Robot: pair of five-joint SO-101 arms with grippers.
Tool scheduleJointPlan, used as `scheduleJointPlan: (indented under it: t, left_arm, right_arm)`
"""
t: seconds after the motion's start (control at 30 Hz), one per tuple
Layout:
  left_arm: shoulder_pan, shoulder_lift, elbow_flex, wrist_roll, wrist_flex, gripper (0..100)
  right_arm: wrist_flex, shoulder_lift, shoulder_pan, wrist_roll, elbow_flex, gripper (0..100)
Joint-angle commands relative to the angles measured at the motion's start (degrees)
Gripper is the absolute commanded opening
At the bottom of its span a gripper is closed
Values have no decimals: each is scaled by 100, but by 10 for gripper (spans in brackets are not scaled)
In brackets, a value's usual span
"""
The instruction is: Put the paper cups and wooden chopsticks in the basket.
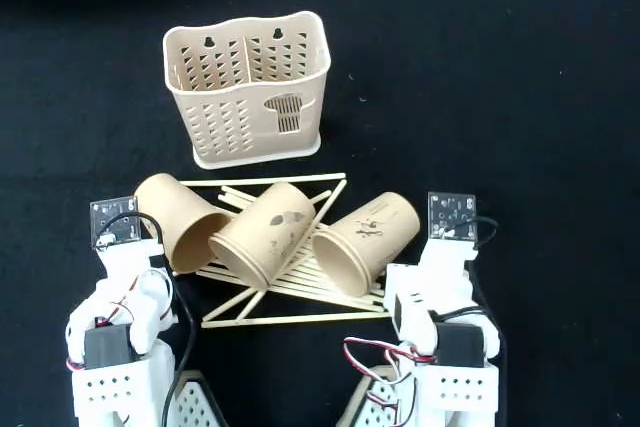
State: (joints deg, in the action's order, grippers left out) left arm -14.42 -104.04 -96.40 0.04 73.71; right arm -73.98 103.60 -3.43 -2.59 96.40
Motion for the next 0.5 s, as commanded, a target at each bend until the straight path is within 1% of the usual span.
scheduleJointPlan:
  t: [0.0, 0.37, 0.47]
  left_arm:
    - [57, -18, -92, 35, -79, 31]
    - [57, -18, -92, 35, -79, 31]
    - [57, -18, -92, 35, -79, 31]
  right_arm:
    - [-18, 382, -44, 0, 13, 15]
    - [-9, 400, -97, 18, -13, 18]
    - [0, 409, -255, 18, -127, 18]
